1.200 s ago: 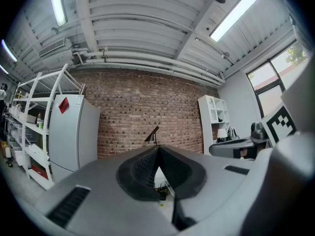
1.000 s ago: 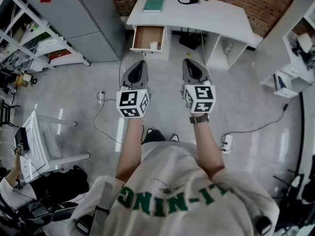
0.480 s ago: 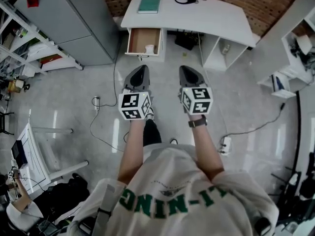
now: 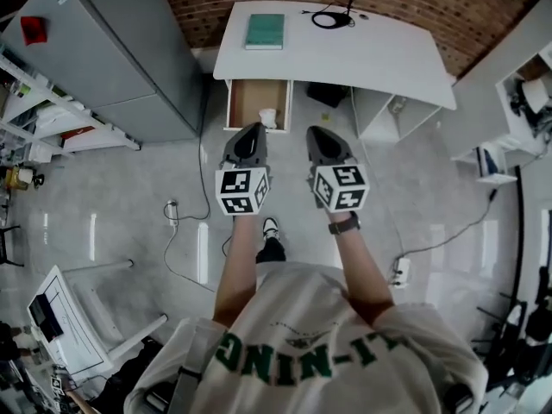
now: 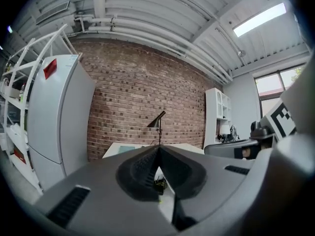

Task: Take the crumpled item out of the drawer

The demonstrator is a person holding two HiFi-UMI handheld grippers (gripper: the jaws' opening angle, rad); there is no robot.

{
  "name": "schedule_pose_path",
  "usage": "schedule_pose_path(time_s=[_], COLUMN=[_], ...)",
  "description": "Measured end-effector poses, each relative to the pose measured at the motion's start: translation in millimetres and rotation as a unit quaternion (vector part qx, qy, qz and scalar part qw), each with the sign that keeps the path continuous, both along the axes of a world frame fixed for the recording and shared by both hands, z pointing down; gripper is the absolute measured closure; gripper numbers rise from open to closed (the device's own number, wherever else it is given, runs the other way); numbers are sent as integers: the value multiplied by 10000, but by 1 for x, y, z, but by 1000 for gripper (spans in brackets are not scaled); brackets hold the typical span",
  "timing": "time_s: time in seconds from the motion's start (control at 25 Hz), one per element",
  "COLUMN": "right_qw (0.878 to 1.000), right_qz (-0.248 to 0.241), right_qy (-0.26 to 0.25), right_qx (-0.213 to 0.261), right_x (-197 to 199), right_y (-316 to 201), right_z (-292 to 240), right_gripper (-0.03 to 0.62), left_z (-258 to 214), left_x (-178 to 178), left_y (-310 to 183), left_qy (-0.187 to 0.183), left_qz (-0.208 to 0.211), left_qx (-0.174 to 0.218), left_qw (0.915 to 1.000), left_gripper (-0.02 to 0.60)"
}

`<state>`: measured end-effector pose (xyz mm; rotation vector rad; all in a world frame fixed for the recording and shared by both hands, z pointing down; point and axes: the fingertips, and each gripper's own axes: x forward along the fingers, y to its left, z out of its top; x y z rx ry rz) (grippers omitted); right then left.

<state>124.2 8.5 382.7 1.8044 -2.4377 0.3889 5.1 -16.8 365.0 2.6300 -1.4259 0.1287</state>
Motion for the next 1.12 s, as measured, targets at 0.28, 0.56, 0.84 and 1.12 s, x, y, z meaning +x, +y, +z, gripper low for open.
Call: schedule_pose_path(time_s=[0.28, 0.56, 0.84, 1.12], right_qw=[9992, 9955, 9896, 9764], right_qz=[209, 251, 121, -375], right_qy=[197, 233, 478, 524], right_qx=[-289, -885, -1354, -2062], right_x=[-27, -43, -44, -66], right_y=[-66, -107, -144, -173], right_z=[28, 74, 126, 184], right_gripper=[588, 588, 588, 586], left_z=[31, 83, 121, 163], left_x=[-25, -45, -46, -52], left_y=[-71, -106, -136, -168], left_qy=[34, -38, -96, -129], left_qz=[195, 321, 376, 345], left_qx=[-252, -671, -916, -1166], left_qw=[9995, 9972, 9950, 9925], left_gripper=[587, 588, 586, 588])
